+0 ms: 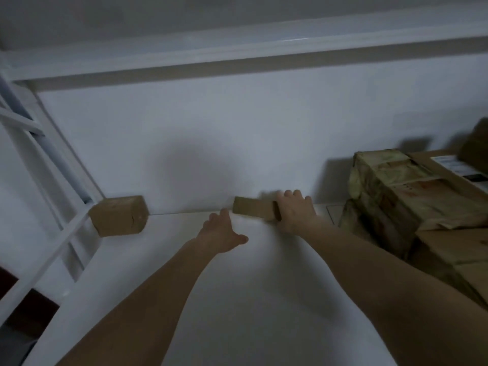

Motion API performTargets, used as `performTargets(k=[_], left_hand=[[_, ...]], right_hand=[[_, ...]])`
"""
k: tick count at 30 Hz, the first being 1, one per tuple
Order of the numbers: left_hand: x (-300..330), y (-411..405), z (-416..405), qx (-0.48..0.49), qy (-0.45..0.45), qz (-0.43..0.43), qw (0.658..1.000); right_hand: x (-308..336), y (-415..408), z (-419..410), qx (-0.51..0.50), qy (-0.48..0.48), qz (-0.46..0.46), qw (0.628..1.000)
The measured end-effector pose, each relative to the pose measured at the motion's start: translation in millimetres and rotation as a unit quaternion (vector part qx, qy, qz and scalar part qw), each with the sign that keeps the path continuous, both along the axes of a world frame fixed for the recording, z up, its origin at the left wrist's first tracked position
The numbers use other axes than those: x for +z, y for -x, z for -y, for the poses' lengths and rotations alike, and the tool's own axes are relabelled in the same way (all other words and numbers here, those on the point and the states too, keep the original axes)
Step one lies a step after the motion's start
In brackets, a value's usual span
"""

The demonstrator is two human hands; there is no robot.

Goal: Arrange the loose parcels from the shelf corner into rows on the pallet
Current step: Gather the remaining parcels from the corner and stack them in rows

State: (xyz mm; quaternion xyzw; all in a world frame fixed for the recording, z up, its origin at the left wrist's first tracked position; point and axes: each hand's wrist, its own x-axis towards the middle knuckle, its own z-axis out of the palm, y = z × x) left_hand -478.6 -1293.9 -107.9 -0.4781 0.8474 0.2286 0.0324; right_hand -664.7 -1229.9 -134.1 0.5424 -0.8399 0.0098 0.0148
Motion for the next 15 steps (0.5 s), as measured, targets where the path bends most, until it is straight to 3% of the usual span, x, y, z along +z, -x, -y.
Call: performTargets(k=[3,5,8,11,13,15], left_hand=[[3,-9,-11,0.038,-0.059,-0.084,0.994],[10,-10,-22,0.107,-0.155,-0.195,0.963],[26,-8,-41,0.207,-0.315,-0.371,0.849],[41,-1,-58,0.222,-0.415,-0.511,0.719],[52,3,-75,0.193,-0.442,-0.548,0.683],[60,4,-91,0.182,-0.433,-0.555,0.686]], right_hand=[[12,-26,-18,0.02,0.059,0.049,0.997],[25,-45,-35,0.03,0.102,0.035,0.994],[50,-74,-64,0.052,0.16,-0.022,0.986],[72,-103,-93,0.075,0.19,-0.093,0.974],[84,-117,-112,0.09,0.195,-0.127,0.968],[95,-125,-131,0.103,0.19,-0.11,0.97]])
